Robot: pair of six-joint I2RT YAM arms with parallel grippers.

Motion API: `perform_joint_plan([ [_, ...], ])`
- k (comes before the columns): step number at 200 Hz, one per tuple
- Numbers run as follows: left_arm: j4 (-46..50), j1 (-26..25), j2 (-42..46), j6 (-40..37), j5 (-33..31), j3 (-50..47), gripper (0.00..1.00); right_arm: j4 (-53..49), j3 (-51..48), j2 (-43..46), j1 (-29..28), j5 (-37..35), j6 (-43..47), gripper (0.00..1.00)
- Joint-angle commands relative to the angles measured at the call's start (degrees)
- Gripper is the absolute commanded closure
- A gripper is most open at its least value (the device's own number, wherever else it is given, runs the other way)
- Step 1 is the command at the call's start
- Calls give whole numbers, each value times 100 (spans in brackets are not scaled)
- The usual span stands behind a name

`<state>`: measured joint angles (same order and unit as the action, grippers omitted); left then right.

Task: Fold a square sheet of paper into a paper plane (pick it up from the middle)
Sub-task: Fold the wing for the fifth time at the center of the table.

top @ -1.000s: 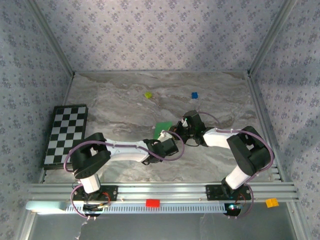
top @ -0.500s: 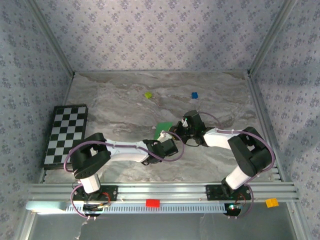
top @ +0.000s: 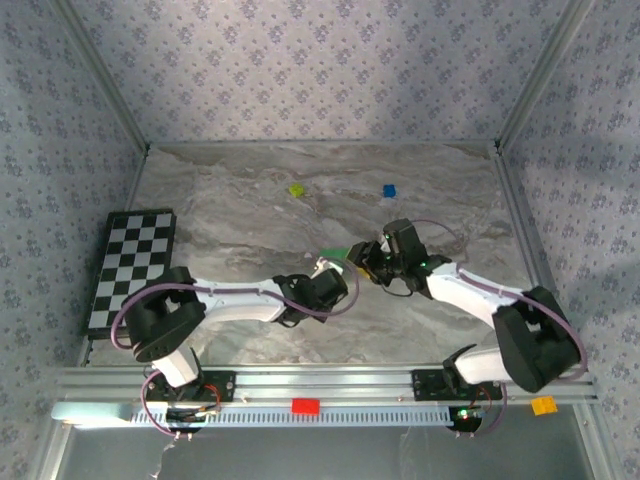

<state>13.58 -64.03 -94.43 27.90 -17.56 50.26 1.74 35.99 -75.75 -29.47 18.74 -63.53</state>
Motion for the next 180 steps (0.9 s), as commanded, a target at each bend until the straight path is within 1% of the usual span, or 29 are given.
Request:
perform_joint_plan([
  [1, -533, 298, 211, 40, 1138, -192, 100, -612, -204, 421, 113, -439, 296, 49],
  [30, -878, 592, 160, 100, 1904, -327, 100, -603, -408, 876, 194, -529, 388, 48],
  [45, -1058, 710, 124, 140, 2280, -386, 100, -513, -477, 1018, 194, -564, 480, 49],
  [73, -1304, 902, 42, 234, 2728, -456, 100, -39, -623, 1052, 96, -588, 712, 52],
  [96, -1508, 1053, -27, 322, 3105, -517, 100, 136, -619, 1005, -91, -842, 963, 54],
  [125, -1692, 1137, -97, 418, 3397, -566, 100, 179, -636, 1046, -256, -1311, 1282, 58],
  [136, -1689, 1150, -142, 419, 3413, -566, 100, 134, -654, 1117, -314, -1656, 1355, 59],
  [152, -1850, 1156, -154, 483, 3415, -635, 100, 47, -792, 1393, -456, -2180, 1468, 58],
  [170, -2314, 1156, -120, 609, 3459, -772, 100, -160, -962, 1842, -586, -2715, 1598, 56],
  [180, -2166, 1153, -99, 566, 3390, -693, 100, -212, -1137, 2139, -602, -2982, 1592, 56],
])
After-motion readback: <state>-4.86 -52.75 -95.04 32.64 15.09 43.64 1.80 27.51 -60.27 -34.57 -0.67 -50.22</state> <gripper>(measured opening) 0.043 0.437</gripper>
